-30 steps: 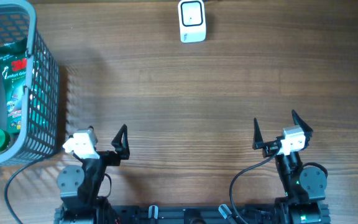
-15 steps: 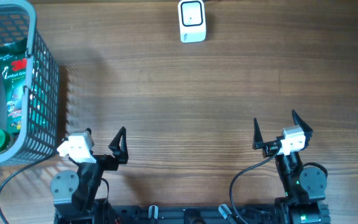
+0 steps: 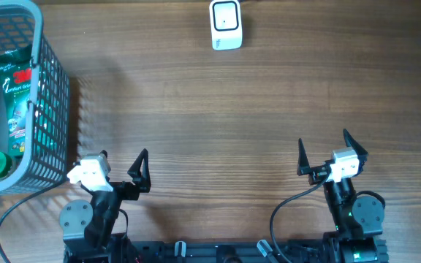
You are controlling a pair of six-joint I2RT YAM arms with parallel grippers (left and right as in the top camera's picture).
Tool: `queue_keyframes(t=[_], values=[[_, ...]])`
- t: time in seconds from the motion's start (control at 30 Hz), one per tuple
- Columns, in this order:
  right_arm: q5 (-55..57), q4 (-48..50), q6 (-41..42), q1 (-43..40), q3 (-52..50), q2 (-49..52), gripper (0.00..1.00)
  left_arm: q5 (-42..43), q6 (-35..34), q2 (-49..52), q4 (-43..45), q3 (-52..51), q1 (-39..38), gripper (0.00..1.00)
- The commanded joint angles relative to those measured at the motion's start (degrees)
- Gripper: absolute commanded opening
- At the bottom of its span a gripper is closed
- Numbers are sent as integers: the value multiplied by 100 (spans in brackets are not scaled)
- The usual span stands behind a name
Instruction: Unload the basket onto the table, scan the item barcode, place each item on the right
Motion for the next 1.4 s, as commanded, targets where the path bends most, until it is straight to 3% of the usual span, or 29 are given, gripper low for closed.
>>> queue_keyframes(t=[0.0,0.9,1.37], values=[[55,11,-66,28,-7,-9,100,85,-70,-26,-22,96,-26,100],[55,11,-68,28,-7,-9,100,87,-70,-26,-98,96,-26,100],[55,11,-66,28,-7,-9,100,87,-70,-26,-1928,96,-26,100]])
